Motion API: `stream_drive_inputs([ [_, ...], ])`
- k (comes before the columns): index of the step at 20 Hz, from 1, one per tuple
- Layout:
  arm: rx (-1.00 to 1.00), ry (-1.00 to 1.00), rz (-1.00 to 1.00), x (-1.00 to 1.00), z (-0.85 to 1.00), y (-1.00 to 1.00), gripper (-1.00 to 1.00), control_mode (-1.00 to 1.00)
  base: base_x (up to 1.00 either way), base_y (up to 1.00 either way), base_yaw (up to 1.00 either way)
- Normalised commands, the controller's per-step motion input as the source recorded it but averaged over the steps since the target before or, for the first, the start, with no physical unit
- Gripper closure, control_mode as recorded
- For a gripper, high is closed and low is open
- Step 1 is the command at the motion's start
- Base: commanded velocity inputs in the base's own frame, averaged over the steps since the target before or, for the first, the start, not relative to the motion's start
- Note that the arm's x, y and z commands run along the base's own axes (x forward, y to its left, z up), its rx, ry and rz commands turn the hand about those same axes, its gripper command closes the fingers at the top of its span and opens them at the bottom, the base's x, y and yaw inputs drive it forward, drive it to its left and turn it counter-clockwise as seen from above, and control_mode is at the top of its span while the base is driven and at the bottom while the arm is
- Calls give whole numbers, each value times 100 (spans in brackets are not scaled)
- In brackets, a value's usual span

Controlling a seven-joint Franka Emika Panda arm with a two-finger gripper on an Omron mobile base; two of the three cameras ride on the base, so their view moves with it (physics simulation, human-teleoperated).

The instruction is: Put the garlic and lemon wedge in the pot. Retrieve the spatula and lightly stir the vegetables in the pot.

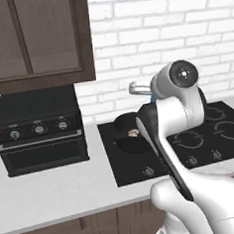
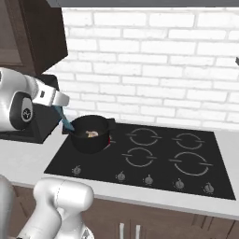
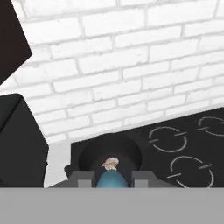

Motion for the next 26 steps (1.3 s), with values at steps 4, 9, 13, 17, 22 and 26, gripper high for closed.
stream_drive_inputs([
  [4, 19, 12, -7, 49, -26, -70, 100, -100, 0, 0, 0],
  [9, 21, 2, 1, 45, -33, -54, 100, -100, 0, 0, 0],
  [13, 7, 0, 8, 75, -25, -6, 100, -100, 0, 0, 0],
  [17, 0, 5, 7, 75, -40, 0, 100, -100, 0, 0, 0],
  [22, 0, 8, 6, 55, -36, 0, 100, -100, 0, 0, 0],
  [26, 0, 6, 5, 39, -38, 0, 100, -100, 0, 0, 0],
])
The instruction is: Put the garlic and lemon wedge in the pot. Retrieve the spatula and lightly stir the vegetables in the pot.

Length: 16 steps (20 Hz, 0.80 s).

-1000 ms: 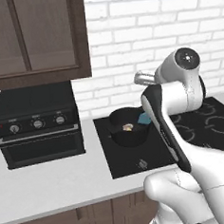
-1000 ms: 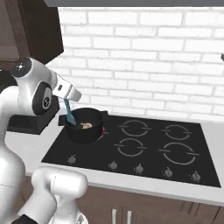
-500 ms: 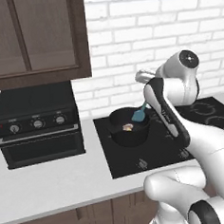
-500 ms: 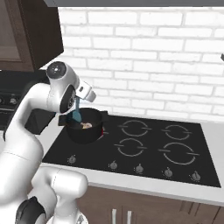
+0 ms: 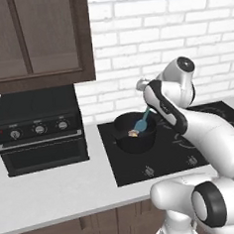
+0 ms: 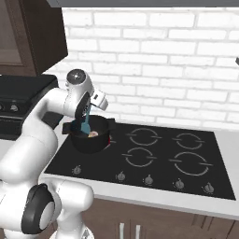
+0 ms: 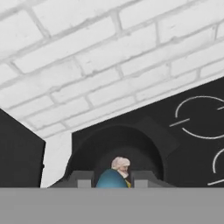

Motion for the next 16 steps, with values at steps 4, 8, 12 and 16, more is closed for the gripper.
stream_drive_inputs([
  [4, 0, 3, 3, 6, -37, 1, 100, -100, 0, 0, 0],
  [8, 0, 1, 2, 11, -35, 6, 100, -100, 0, 0, 0],
  [12, 0, 0, 2, 30, -34, 7, 100, -100, 0, 0, 0],
  [16, -2, 0, 1, 30, -37, 10, 100, -100, 0, 0, 0],
])
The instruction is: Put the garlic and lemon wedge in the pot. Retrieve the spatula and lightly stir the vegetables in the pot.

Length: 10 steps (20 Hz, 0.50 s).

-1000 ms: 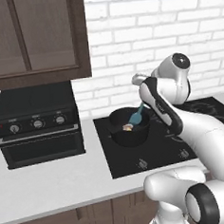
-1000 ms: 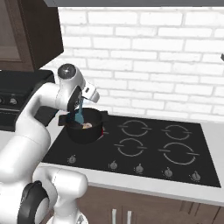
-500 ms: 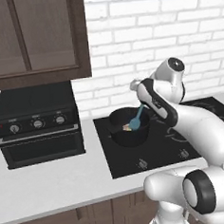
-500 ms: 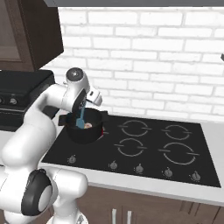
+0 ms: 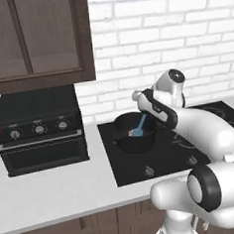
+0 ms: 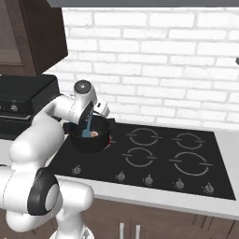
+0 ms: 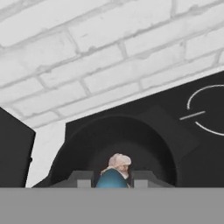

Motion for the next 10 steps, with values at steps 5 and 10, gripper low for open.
stream_drive_inputs([
  [5, -15, -16, 0, 22, -22, 8, 100, -100, 0, 0, 0],
  [10, -20, -31, 0, 9, 0, 4, 100, -100, 0, 0, 0],
])
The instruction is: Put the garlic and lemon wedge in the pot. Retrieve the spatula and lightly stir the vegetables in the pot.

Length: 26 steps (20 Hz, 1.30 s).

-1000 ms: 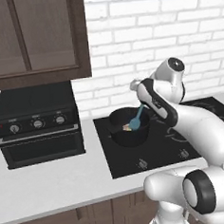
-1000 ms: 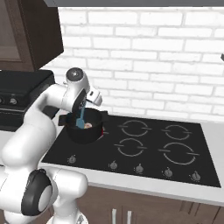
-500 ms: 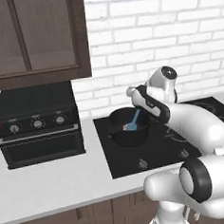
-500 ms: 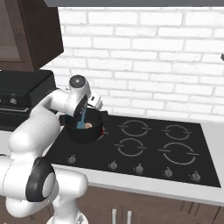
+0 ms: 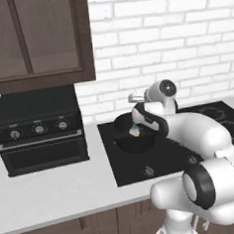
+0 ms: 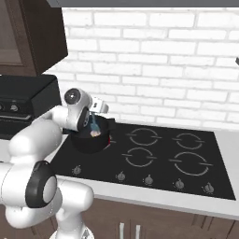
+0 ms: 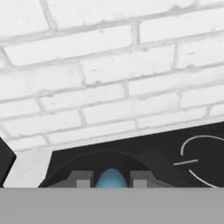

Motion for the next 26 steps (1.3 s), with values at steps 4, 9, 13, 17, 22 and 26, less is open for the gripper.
stream_drive_inputs([
  [4, -13, -7, 0, 0, 0, 0, 100, -100, 0, 0, 0],
  [9, 3, 23, 0, -4, 32, 0, 100, -100, 0, 0, 0],
  [13, 13, 41, 0, 0, 76, 0, 100, -100, 0, 0, 0],
  [17, 1, 36, 0, 0, 27, 0, 100, -100, 0, 0, 0],
  [22, -7, 22, 0, 0, -17, 3, 100, -100, 0, 0, 0],
  [26, -10, 8, 0, 10, -39, 8, 100, -100, 0, 0, 0],
])
